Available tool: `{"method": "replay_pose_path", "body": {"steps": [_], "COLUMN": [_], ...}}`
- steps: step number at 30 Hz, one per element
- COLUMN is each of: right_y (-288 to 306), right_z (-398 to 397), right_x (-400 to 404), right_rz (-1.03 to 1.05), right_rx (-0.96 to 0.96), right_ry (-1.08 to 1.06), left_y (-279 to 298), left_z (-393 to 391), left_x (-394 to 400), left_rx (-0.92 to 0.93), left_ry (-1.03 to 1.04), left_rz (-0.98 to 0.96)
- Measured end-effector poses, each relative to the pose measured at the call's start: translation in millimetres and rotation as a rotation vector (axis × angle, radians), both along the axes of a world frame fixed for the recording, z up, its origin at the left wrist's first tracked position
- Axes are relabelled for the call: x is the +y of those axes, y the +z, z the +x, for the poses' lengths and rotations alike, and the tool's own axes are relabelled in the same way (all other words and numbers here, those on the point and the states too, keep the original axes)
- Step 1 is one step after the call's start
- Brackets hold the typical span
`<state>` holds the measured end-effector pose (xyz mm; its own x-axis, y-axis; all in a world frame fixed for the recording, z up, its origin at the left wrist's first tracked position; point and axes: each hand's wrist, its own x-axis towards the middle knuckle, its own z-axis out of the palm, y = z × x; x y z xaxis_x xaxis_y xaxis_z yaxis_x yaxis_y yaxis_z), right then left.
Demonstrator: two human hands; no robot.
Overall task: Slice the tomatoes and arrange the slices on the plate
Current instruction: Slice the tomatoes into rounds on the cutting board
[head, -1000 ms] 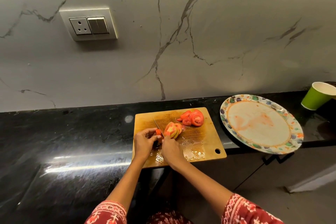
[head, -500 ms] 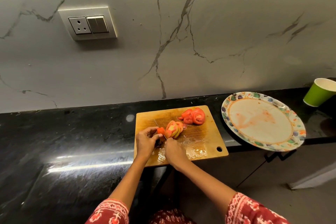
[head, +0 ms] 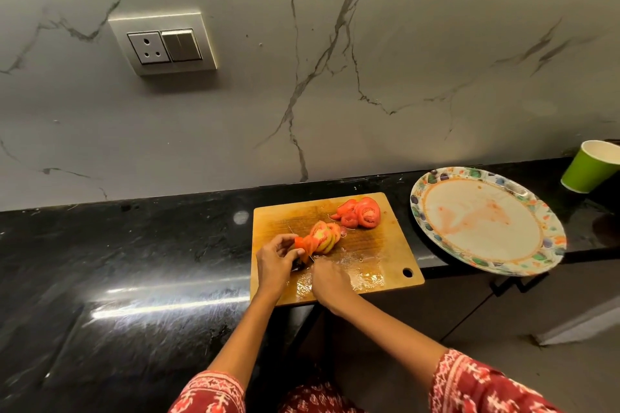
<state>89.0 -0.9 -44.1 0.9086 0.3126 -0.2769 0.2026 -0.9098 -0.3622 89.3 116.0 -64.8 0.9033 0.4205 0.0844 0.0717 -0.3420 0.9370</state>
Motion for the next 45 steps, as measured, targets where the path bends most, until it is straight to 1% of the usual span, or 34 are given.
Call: {"method": "replay_pose_path", "body": {"steps": [7, 12, 20, 22, 25, 27, 30, 35, 39, 45], "right_y": [0, -1, -14, -13, -7, -3, 1, 15, 21, 20], "right_z": [3, 3, -31, -34, -25, -18, -11, -4, -3, -4], "right_x": [4, 0, -46, -53, -53, -49, -39, -22, -14, -12], "right_rz": [-0.010, 0.010, -0.022, -0.020, 0.024, 0.083, 0.192, 0.284, 0.282, 0.265], "right_rx": [-0.023, -0.005, 0.021, 0.028, 0.064, 0.075, 0.038, -0.022, -0.026, -0.008], "right_ry": [-0.001, 0.002, 0.021, 0.020, 0.014, 0.000, -0.033, -0.023, -0.018, -0.024], "left_y": [-1, -4, -8, -6, -5, -7, -7, -4, 1, 3], "left_z": [-2, 1, 5, 8, 10, 10, 8, 2, 3, 4], "left_x": [0, -5, -5, -2, 1, 4, 9, 8, 9, 14], "left_rx": [0.013, -0.017, -0.016, 0.001, 0.022, 0.022, -0.002, -0.009, -0.004, 0.031], "left_ry": [-0.130, -0.047, 0.058, 0.029, -0.047, -0.056, -0.056, 0.003, 0.047, 0.010], "left_rz": [0.076, 0.105, 0.082, 0.082, 0.104, 0.115, 0.154, 0.181, 0.209, 0.246]}}
